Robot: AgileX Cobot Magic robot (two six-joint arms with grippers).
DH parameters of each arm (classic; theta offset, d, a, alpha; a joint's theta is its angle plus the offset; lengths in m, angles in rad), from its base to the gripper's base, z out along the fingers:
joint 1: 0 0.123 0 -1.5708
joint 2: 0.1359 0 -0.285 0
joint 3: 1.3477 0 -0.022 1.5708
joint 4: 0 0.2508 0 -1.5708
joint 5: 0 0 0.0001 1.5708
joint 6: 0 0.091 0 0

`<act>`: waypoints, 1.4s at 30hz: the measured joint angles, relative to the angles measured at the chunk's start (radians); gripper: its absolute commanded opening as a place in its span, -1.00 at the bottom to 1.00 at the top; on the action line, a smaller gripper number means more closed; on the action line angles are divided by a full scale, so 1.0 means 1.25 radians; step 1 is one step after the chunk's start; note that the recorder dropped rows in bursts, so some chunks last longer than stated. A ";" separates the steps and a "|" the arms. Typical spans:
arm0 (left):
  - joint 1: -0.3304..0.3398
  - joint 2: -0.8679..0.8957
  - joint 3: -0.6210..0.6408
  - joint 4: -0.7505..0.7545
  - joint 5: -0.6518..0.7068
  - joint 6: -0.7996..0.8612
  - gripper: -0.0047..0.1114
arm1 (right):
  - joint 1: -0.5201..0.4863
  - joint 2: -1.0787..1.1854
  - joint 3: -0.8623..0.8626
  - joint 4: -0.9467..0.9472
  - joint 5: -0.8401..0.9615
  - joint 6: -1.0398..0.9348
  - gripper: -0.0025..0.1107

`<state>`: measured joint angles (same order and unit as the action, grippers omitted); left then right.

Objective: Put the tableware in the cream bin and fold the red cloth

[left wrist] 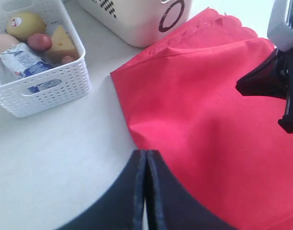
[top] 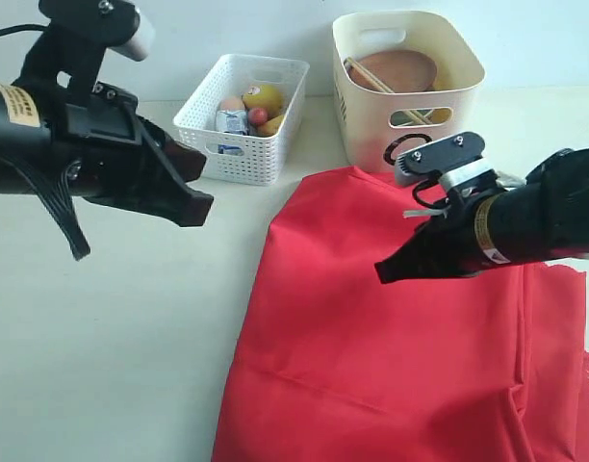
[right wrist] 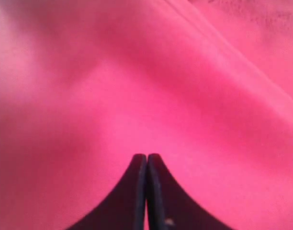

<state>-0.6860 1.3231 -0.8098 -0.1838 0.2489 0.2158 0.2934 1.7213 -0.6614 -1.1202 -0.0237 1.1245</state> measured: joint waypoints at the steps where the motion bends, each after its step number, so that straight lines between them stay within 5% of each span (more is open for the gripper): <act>1: 0.007 0.000 0.004 0.000 -0.002 0.000 -0.90 | 0.000 0.016 -0.004 0.000 0.010 0.000 -0.96; 29: 0.029 0.000 0.022 0.006 -0.009 0.009 -0.90 | -0.048 0.087 -0.023 -0.078 0.441 -0.012 -0.96; 36: 0.029 0.000 0.022 0.009 -0.009 0.009 -0.90 | -0.157 0.076 -0.023 -0.119 0.368 0.090 -0.96; 42: 0.029 0.000 0.022 0.009 -0.010 0.010 -0.90 | -0.152 -0.037 -0.026 -0.119 0.011 0.103 -0.96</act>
<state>-0.6497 1.3231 -0.7826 -0.1724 0.2359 0.2288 0.1030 1.6751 -0.6942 -1.2695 -0.0098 1.2536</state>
